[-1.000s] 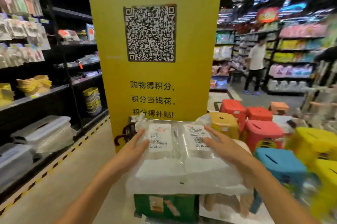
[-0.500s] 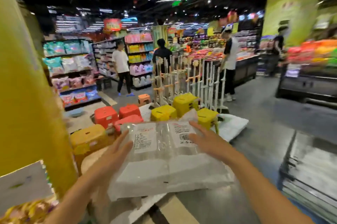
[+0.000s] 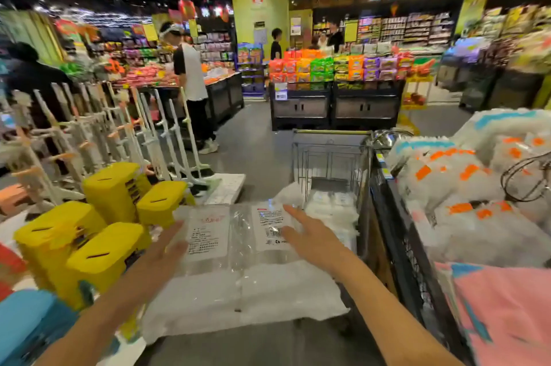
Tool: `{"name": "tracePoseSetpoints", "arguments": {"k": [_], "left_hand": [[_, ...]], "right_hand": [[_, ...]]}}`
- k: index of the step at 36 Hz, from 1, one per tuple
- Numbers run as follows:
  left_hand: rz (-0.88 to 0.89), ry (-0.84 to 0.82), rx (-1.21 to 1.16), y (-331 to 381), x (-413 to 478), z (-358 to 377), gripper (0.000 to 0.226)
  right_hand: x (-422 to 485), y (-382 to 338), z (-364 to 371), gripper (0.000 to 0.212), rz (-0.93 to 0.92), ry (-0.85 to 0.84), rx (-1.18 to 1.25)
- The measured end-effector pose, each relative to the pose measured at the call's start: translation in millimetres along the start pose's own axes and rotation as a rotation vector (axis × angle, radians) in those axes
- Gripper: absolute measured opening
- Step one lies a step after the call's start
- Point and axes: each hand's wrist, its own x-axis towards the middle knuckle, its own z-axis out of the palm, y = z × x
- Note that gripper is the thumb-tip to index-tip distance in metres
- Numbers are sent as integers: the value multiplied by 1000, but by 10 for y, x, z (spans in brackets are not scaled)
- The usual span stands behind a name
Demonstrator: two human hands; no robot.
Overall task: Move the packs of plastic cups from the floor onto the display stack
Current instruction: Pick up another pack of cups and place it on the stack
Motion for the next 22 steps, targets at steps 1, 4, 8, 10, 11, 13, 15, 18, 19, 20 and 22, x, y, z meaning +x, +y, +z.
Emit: {"name": "tracePoseSetpoints", "arguments": {"k": [1,4,8,10,11,13,15,18,19,20,22], "left_hand": [[19,-29,-15,21,159,94,44],[78,-88,-30,180,590,360,67],[75,-188,0,354,1246,664,36],[129,-221,33,452,1583,805,41],[142,-250,31,489,1754,870,46],[173,-291,5,558,2102,989,49],[212,-332,-24,646,2447,1136,48],[232,-387,-62,832,2858,1337,51],[228,-392,-74,861,3008,1413,52],[229,-410,-78,904,3124,1479,52],[219,-435,-99,1026,3303,1621,49]], "right_hand": [[74,84,-80,58,25,22,-10],[304,282,-292,57,63,81,-19],[650,454,-601,57,117,161,-84],[834,499,-747,57,123,195,-99],[935,524,-824,57,125,215,-102],[1131,541,-975,56,144,246,-119],[1326,596,-1116,57,177,279,-145],[1617,717,-1331,57,207,329,-156],[1703,739,-1400,56,209,344,-157],[1788,780,-1469,55,212,350,-160],[1943,865,-1610,56,221,361,-177]]}}
